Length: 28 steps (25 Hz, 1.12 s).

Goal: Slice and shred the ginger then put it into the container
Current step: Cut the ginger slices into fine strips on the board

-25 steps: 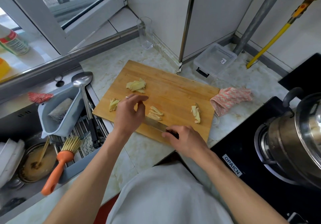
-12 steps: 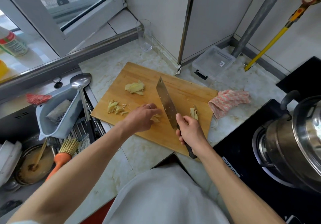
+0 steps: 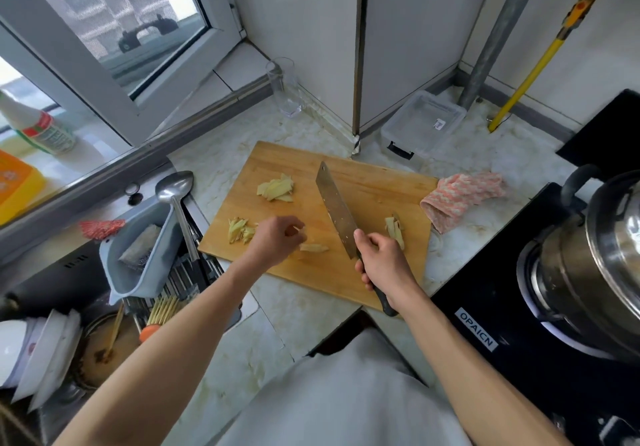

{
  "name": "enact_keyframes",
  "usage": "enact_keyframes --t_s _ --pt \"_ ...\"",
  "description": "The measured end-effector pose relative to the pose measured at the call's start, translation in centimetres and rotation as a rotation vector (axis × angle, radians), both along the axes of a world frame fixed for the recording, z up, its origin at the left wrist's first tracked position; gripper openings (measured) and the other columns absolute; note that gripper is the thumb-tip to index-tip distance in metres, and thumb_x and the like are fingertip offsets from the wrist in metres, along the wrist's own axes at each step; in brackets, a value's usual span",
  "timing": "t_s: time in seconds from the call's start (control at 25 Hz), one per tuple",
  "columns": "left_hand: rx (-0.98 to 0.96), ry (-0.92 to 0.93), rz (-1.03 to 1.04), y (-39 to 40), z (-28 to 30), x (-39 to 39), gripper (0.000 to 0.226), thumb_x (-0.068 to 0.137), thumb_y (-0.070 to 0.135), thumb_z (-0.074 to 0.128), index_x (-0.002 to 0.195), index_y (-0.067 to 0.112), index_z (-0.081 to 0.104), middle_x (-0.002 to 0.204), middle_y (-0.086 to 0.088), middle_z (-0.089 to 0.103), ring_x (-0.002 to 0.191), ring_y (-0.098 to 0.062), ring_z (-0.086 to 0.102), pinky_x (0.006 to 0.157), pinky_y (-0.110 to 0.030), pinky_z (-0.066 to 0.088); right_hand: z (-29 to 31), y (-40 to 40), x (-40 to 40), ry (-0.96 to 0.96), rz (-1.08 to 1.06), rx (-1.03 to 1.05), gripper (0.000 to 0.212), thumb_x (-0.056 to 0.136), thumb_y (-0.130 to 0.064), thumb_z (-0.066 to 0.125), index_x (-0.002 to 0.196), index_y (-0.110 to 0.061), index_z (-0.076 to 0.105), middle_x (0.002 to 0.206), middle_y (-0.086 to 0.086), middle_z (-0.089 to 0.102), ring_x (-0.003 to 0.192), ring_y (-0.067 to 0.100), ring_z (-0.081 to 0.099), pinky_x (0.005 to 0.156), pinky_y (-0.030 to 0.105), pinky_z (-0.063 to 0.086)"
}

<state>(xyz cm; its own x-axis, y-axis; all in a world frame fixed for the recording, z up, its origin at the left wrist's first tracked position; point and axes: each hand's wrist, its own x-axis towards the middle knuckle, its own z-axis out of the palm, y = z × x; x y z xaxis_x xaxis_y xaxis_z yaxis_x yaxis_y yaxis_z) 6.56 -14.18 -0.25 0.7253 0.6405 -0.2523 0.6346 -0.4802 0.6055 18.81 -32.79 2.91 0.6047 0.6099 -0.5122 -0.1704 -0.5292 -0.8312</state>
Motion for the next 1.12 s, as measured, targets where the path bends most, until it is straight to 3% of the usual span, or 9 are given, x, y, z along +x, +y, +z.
enact_keyframes --t_s 0.12,0.2,0.4,0.48,0.6,0.76,0.84,0.92,1.12 --pt "-0.22 -0.091 0.251 1.2 0.7 -1.8 0.017 0.096 0.012 0.065 0.112 0.01 0.068 0.093 -0.005 0.074 0.071 -0.018 0.073 0.067 -0.031 0.062 0.1 0.5 -0.2 -0.038 0.035 0.007 0.04 0.103 -0.046 0.047 0.085 -0.013 0.06 0.062 0.002 0.058 0.045 0.014 0.048 0.046 0.029 0.043" --pt "-0.257 -0.094 0.348 2.3 1.4 -3.1 0.016 0.095 0.013 0.066 0.109 0.008 0.069 0.1 -0.009 0.071 0.076 -0.02 0.071 0.069 -0.032 0.062 0.3 1.0 -0.3 -0.06 0.066 0.008 0.041 0.103 -0.047 0.047 0.089 -0.011 0.062 0.061 0.001 0.059 0.045 0.015 0.049 0.047 0.031 0.043" --pt "-0.232 -0.094 0.428 4.6 2.6 -5.9 0.019 0.091 0.024 0.072 0.104 0.01 0.071 0.081 -0.007 0.072 0.068 -0.017 0.068 0.058 -0.027 0.056 0.6 2.3 -0.7 -0.089 0.14 0.007 0.043 0.102 -0.047 0.048 0.095 -0.008 0.064 0.062 0.002 0.06 0.047 0.016 0.049 0.047 0.03 0.041" --pt "-0.171 -0.086 0.421 4.8 2.6 -6.0 0.015 0.094 0.021 0.067 0.106 0.014 0.073 0.091 -0.007 0.075 0.074 -0.019 0.07 0.068 -0.033 0.059 0.5 2.6 -0.8 -0.123 0.173 -0.006 0.043 0.102 -0.049 0.047 0.094 -0.01 0.065 0.062 0.0 0.061 0.047 0.014 0.049 0.049 0.031 0.042" --pt "0.039 0.002 0.36 4.5 2.3 -5.7 0.023 0.095 0.012 0.062 0.115 0.016 0.072 0.115 -0.005 0.071 0.1 -0.018 0.065 0.086 -0.029 0.051 0.5 2.7 -0.6 -0.172 0.205 -0.025 0.042 0.102 -0.05 0.047 0.092 -0.013 0.065 0.06 -0.002 0.061 0.045 0.012 0.05 0.051 0.032 0.043" --pt "0.297 0.031 0.16 2.1 1.9 -4.6 0.023 0.094 0.013 0.062 0.115 0.015 0.071 0.127 -0.003 0.063 0.11 -0.022 0.062 0.087 -0.026 0.049 0.1 1.8 0.1 -0.206 0.189 -0.044 0.043 0.102 -0.05 0.047 0.093 -0.011 0.065 0.061 -0.001 0.062 0.045 0.012 0.05 0.051 0.032 0.043" --pt "0.325 0.036 -0.104 -0.2 1.1 -3.1 0.027 0.096 0.017 0.059 0.123 0.019 0.067 0.133 -0.002 0.059 0.115 -0.019 0.06 0.097 -0.025 0.049 -0.1 1.3 0.5 -0.204 0.168 -0.049 0.042 0.102 -0.049 0.047 0.094 -0.012 0.065 0.062 0.0 0.063 0.046 0.011 0.05 0.051 0.032 0.044" --pt "0.368 0.083 -0.398 -2.3 -0.2 -1.1 0.032 0.097 0.022 0.058 0.128 0.024 0.063 0.137 -0.002 0.056 0.12 -0.02 0.057 0.1 -0.036 0.051 -0.1 0.8 0.8 -0.21 0.144 -0.05 0.041 0.102 -0.048 0.047 0.093 -0.012 0.065 0.061 0.0 0.062 0.046 0.01 0.051 0.052 0.032 0.044" --pt "0.438 0.109 -0.667 -2.1 -1.0 1.2 0.023 0.102 0.022 0.049 0.119 0.019 0.065 0.113 -0.004 0.06 0.103 -0.022 0.058 0.085 -0.037 0.052 0.0 0.1 1.2 -0.227 0.127 -0.071 0.041 0.102 -0.049 0.047 0.094 -0.013 0.065 0.061 -0.001 0.062 0.046 0.008 0.051 0.052 0.031 0.045"
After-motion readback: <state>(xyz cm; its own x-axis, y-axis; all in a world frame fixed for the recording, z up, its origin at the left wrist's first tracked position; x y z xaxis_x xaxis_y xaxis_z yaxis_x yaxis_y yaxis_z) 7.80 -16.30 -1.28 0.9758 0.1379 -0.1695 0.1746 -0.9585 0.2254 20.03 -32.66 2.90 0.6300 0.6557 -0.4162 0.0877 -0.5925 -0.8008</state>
